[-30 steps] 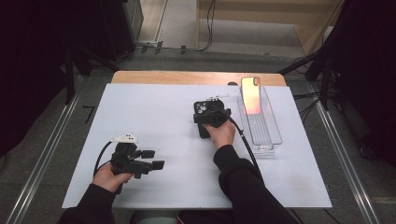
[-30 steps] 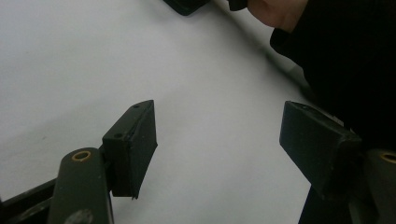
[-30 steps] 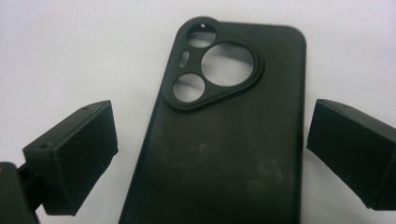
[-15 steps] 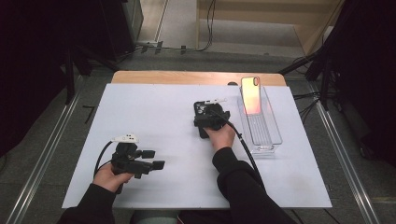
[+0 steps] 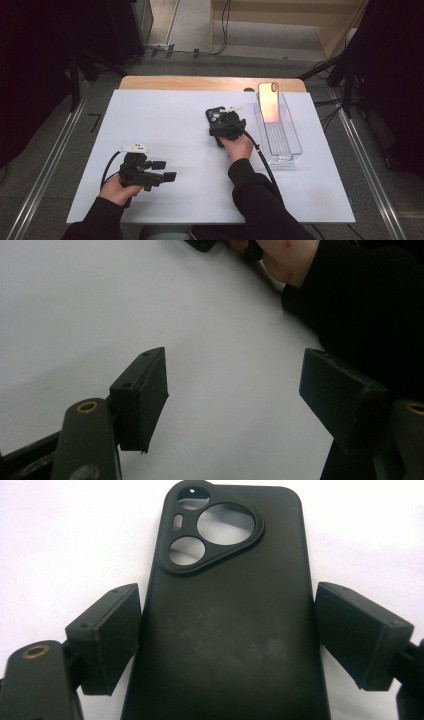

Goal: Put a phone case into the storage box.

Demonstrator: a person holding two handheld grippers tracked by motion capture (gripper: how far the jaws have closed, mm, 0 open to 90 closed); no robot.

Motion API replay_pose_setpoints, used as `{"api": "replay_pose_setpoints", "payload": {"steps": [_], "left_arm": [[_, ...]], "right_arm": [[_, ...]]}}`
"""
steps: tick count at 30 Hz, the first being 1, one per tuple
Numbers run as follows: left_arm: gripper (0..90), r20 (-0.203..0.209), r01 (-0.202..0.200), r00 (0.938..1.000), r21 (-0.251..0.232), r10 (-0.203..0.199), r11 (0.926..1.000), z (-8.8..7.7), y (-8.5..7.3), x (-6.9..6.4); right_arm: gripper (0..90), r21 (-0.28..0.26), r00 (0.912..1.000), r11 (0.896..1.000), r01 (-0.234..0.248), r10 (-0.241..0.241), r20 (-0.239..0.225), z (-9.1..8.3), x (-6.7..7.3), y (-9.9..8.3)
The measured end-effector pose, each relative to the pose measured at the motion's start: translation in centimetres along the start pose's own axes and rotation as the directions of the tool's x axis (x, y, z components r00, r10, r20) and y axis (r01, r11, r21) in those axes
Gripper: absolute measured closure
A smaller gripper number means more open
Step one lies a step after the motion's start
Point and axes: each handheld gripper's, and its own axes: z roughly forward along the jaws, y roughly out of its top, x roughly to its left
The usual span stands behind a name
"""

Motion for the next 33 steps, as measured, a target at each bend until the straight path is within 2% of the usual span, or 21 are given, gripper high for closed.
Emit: {"api": "replay_pose_setpoints", "payload": {"steps": [8, 12, 17, 19, 25, 33], "left_arm": [[27.3, 0.000, 0.001, 1.0000, 0.000, -0.001, 1.0000, 0.0, 0.0, 0.0], [27.3, 0.000, 0.003, 1.0000, -0.001, -0.003, 1.0000, 0.0, 0.0, 0.0], [27.3, -0.002, 0.004, 1.0000, -0.002, -0.004, 1.0000, 0.0, 0.1, 0.0], [27.3, 0.004, 0.009, 1.0000, -0.002, -0.009, 1.0000, 0.0, 0.1, 0.0], [27.3, 0.010, 0.024, 0.9997, -0.009, -0.024, 0.9997, 0.0, 0.3, -0.1], [27.3, 0.004, 0.022, 0.9998, -0.015, -0.022, 0.9996, 0.3, 0.7, -0.2]], "right_arm": [[13.6, 0.020, 0.9976, 0.999, -0.032, 0.033, -0.061, -0.5, -0.9, 0.4], [13.6, 0.014, 0.9973, 1.000, -0.012, 0.013, -0.072, -1.2, -1.0, 0.9], [13.6, 0.011, 0.9923, 1.000, -0.018, 0.019, -0.123, -2.7, -1.0, 1.7], [13.6, 0.008, 0.9876, 1.000, -0.024, 0.025, -0.155, -3.3, -1.0, 1.9], [13.6, 0.009, 0.9796, 1.000, 0.023, -0.020, -0.200, -5.2, -0.8, 2.1], [13.6, 0.009, 0.9635, 1.000, 0.019, -0.016, -0.267, -7.9, -1.0, 2.1]]}}
